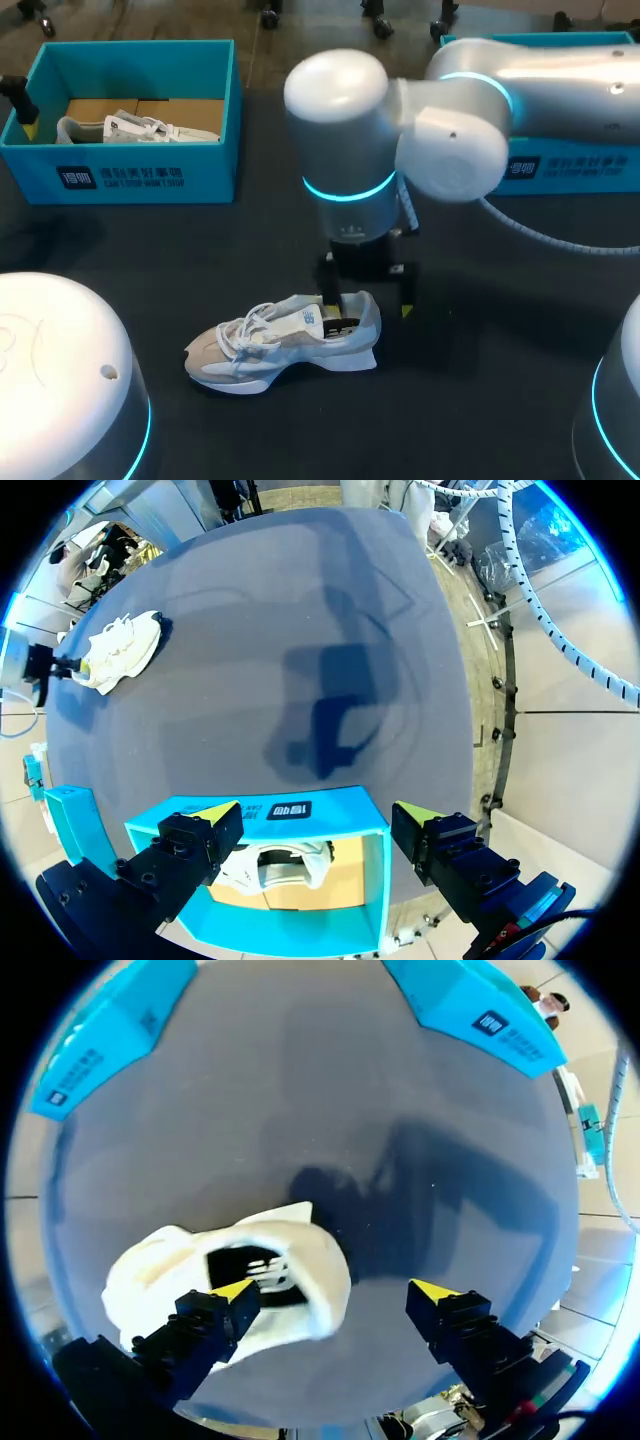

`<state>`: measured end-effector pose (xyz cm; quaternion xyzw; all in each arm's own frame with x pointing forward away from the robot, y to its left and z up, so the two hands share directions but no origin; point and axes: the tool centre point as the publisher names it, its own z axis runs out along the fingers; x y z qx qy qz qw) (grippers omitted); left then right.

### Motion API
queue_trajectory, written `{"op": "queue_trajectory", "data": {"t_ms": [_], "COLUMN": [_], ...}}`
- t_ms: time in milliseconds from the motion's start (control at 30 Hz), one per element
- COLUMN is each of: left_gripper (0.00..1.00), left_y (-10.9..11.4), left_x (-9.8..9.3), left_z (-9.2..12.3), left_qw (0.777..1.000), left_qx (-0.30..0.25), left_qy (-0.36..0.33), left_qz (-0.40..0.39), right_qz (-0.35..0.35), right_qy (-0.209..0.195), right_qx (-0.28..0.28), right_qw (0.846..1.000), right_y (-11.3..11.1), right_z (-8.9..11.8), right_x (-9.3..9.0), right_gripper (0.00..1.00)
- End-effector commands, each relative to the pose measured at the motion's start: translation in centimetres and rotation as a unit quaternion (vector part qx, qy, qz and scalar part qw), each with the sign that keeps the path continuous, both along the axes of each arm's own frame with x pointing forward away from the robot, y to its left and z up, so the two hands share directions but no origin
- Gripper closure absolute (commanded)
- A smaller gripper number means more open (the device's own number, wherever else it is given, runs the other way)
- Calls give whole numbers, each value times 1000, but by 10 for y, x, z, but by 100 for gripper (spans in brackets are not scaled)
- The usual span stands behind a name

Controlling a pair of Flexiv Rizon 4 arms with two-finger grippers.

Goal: Take the shoe out of the shoebox, open the shoe tongue, remove and reinsert the insole, then place the shoe into the shoebox

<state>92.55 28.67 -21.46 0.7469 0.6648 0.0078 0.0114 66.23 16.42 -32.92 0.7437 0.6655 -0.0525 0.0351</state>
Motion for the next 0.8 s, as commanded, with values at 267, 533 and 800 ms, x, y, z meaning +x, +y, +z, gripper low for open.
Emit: {"op": "queue_trajectory", "data": {"t_ms": [267, 533, 800], "left_gripper": [0, 0, 0], "left_y": [0, 0, 0], "left_x": [-1, -1, -1], "left_z": [0, 0, 0], "left_qw": [1000, 1000, 1000], "left_qx": [1, 1, 1], "left_qy": [-1, -1, -1], "left_qz": [0, 0, 0], "right_qz": [208, 204, 333], "right_qy": [-90, -51, -164], "right_qx": [218, 210, 342], "right_qw": [949, 955, 863], "right_y": [-24, -24, -47], "right_z": [55, 58, 50], "right_x": [3, 8, 14], "right_gripper": [0, 0, 0]}}
